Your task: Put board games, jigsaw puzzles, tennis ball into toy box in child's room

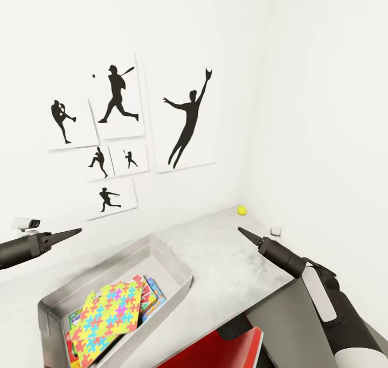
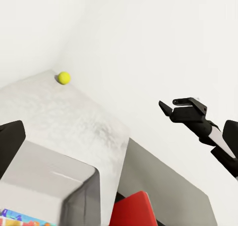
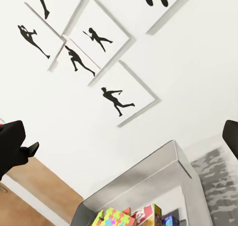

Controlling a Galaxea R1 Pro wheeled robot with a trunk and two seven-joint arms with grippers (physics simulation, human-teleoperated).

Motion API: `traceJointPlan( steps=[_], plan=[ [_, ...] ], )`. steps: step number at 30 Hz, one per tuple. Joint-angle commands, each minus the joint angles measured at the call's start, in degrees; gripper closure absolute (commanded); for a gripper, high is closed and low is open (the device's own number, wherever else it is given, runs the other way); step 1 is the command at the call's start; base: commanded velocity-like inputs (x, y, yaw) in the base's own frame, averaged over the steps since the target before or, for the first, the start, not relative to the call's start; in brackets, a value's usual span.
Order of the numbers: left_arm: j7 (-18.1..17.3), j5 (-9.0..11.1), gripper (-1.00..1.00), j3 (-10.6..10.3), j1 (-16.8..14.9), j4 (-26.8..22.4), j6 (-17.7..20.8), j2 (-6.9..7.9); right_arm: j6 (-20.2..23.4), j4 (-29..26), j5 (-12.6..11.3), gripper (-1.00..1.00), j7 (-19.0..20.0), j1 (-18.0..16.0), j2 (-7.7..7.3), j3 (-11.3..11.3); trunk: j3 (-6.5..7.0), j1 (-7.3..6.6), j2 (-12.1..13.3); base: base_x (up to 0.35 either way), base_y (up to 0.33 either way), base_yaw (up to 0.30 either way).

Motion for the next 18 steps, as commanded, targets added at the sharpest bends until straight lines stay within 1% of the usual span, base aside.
traceJointPlan(
  steps=[1, 15, 18],
  plan=[
    [-0.26, -0.08, -1.0, 0.01, -0.06, 0.0, 0.61, 0.01, 0.41, 0.0, -0.33, -1.0, 0.02, -0.05, -0.01, -0.02, -0.13, 0.04, -0.13, 0.007, 0.0, 0.032],
    [-0.26, -0.08, -1.0, 0.05, -0.06, 0.0, 0.6, 0.01, 0.41, 0.0, -0.33, -1.0, 0.03, -0.05, -0.01, -0.02, -0.13, 0.04, -0.13, 0.027, 0.0, 0.007],
    [-0.26, -0.08, -1.0, -0.05, -0.06, 0.0, 0.6, 0.01, 0.41, 0.0, -0.33, -1.0, 0.02, -0.05, -0.01, -0.02, -0.13, 0.04, -0.13, 0.056, 0.017, 0.067]
  ],
)
